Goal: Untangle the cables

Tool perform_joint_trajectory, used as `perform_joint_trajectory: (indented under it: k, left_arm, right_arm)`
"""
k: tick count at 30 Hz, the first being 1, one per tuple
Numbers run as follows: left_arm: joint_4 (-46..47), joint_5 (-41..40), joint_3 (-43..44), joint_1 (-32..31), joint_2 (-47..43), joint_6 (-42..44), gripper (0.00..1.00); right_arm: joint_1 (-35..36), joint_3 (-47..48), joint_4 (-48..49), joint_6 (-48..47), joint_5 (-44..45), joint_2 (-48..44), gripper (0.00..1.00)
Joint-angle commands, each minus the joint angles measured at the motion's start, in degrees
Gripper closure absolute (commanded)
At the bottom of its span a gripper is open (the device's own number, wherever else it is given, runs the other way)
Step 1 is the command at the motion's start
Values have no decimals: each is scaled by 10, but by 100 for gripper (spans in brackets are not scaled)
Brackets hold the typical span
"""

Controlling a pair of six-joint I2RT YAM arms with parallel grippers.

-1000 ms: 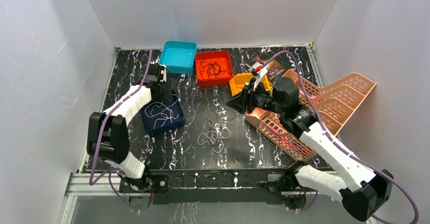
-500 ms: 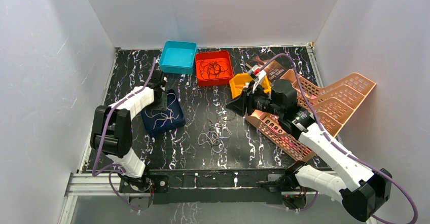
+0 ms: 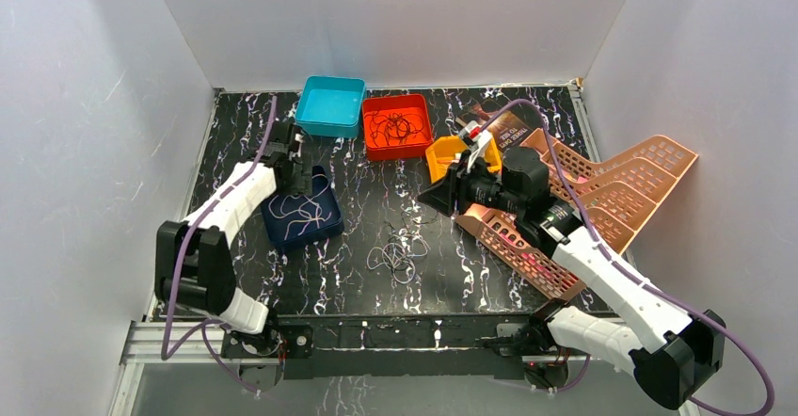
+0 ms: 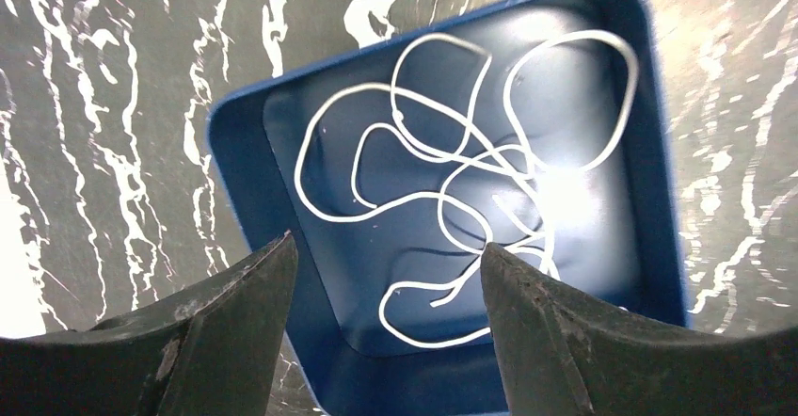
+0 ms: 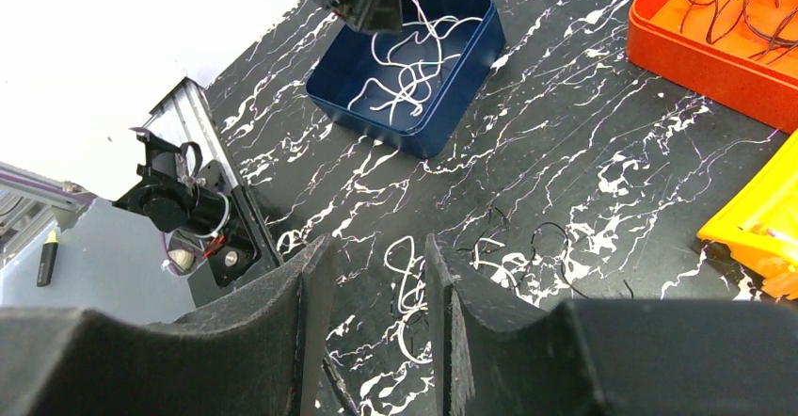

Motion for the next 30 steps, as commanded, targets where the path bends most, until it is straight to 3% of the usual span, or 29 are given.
perform_joint_trajectory:
  k: [1, 7, 15, 20, 30]
  left_arm:
    - [-17, 23, 33, 2, -66, 1, 29]
    - [27, 35, 23, 2, -83, -16, 27]
    - [113, 11, 30, 2, -11, -36, 31]
    - [75, -42, 42, 2, 45, -40, 37]
    - [37, -82, 19, 2, 61, -19, 50]
  right_arm:
    - [0, 10, 38, 9, -8, 4, 52]
    - [-1, 7, 42, 15, -10, 9, 52]
    - [0, 1, 40, 17, -4, 5, 52]
    - [0, -7, 41, 17, 1, -3, 52]
    - [-1, -14, 46, 19, -3, -4, 52]
